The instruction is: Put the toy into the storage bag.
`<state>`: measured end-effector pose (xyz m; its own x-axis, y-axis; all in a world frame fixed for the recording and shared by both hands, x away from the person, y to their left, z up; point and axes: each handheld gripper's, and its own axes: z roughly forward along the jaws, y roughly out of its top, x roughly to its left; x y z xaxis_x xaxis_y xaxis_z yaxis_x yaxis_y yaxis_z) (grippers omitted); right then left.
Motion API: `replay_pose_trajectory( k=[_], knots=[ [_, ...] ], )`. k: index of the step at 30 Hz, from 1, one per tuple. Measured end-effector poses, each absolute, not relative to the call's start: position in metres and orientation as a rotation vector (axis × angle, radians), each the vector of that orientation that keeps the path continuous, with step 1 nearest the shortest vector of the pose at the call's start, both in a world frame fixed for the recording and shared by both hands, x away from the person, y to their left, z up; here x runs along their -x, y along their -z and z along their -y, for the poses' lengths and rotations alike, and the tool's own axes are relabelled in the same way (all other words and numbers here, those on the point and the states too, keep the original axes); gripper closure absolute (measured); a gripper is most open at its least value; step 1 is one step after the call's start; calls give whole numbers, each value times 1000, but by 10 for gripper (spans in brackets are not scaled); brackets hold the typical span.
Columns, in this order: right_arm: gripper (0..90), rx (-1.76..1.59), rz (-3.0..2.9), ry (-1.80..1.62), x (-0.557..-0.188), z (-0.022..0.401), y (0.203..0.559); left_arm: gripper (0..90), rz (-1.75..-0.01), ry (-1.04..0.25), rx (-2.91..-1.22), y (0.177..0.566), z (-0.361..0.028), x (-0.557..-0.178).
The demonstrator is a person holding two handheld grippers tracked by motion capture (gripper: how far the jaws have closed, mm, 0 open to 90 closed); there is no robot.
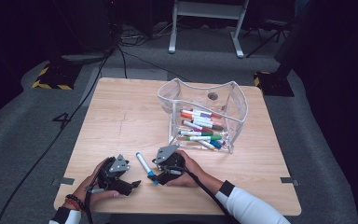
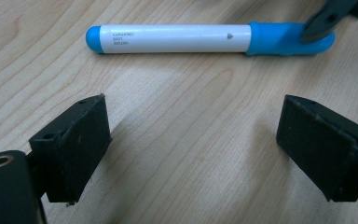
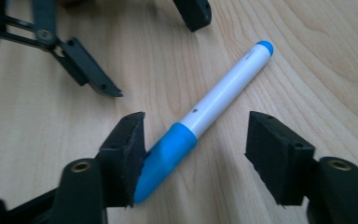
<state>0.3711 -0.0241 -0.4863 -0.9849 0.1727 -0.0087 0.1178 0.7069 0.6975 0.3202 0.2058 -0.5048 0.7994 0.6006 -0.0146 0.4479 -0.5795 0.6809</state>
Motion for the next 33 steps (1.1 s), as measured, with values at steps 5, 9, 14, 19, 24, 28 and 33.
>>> replay_pose_trajectory(
  k=[5,9,14,19,24,28,33],
  knots=[
    [469,-286,-2834,-1137,-374,18,495,101,-775,-285,-2282,505,-206,-320],
    [599,-330,-2808,-1142,-379,24,495,101,-776,-285,-2283,505,-206,-320],
    [739,-336,-2794,-1173,-382,36,496,101,-776,-285,-2283,505,-206,-320],
    [747,-338,-2800,-1183,-382,49,497,99,-775,-286,-2287,505,-205,-320],
    [748,-317,-2808,-1186,-379,62,496,94,-774,-282,-2286,505,-204,-321],
    [749,-319,-2821,-1185,-379,75,496,93,-773,-281,-2287,505,-204,-322],
    [750,-313,-2825,-1143,-375,97,493,93,-766,-280,-2289,505,-204,-322]
  ],
)
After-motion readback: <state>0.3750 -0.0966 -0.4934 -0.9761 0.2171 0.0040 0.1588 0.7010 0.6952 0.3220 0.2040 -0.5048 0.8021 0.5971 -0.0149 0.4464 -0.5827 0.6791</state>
